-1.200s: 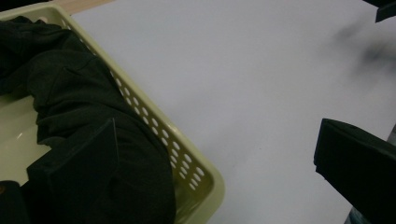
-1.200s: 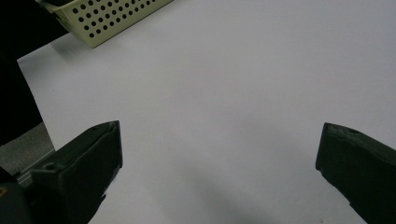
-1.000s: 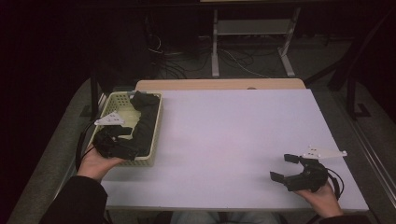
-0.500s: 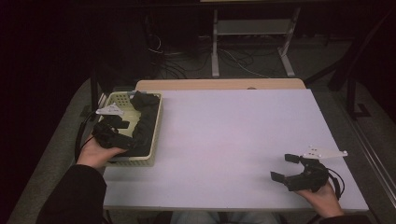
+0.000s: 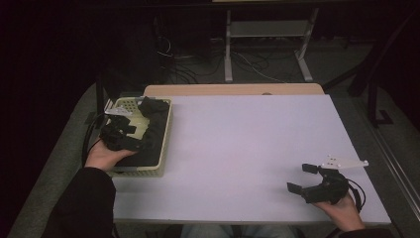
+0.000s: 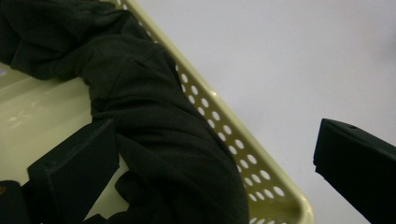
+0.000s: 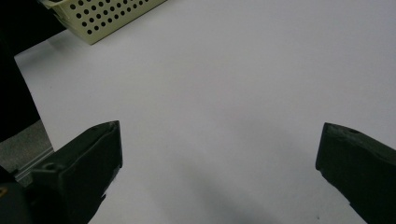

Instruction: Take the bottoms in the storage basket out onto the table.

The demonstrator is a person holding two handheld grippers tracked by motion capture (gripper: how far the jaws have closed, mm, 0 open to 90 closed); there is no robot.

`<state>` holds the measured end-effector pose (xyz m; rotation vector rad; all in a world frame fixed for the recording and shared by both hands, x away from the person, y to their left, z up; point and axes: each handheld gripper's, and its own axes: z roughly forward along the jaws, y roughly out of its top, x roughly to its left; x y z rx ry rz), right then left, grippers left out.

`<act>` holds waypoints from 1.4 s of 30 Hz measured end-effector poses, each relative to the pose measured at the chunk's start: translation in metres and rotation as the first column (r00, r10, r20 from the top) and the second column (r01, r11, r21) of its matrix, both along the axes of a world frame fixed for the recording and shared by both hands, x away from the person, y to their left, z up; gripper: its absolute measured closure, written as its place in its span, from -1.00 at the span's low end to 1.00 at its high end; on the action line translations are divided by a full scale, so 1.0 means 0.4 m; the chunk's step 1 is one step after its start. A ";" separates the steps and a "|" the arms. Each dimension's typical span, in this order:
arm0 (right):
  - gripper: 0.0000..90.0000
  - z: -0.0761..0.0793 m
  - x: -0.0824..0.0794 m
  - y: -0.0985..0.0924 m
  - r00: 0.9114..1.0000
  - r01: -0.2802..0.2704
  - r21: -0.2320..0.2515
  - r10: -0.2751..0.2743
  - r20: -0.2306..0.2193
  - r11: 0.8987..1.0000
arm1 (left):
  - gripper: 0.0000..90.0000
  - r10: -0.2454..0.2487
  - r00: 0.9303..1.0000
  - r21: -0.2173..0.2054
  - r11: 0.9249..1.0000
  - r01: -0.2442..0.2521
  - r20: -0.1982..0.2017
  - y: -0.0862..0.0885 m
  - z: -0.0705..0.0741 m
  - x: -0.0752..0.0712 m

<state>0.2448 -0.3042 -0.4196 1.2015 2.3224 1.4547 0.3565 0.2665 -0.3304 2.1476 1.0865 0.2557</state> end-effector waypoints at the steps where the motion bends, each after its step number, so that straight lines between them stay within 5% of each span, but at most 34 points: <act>1: -1.00 0.000 0.000 0.000 1.000 0.000 0.000 0.000 0.001 1.000 | -1.00 0.005 1.000 0.001 1.000 -0.005 -0.007 0.002 -0.003 0.006; 9: -1.00 -0.001 0.000 -0.001 1.000 0.002 -0.002 -0.002 -0.005 1.000 | -1.00 0.038 0.998 0.012 0.999 -0.037 -0.041 0.010 -0.022 0.039; 18: -1.00 -0.001 -0.001 -0.001 1.000 0.001 -0.006 -0.001 -0.005 1.000 | -1.00 0.106 0.989 0.001 0.994 -0.106 -0.105 0.013 -0.040 0.066; 42: -1.00 -0.002 -0.001 0.000 1.000 0.005 -0.019 -0.005 0.000 1.000 | -1.00 0.169 0.963 0.106 0.983 -0.150 -0.210 -0.012 -0.096 0.118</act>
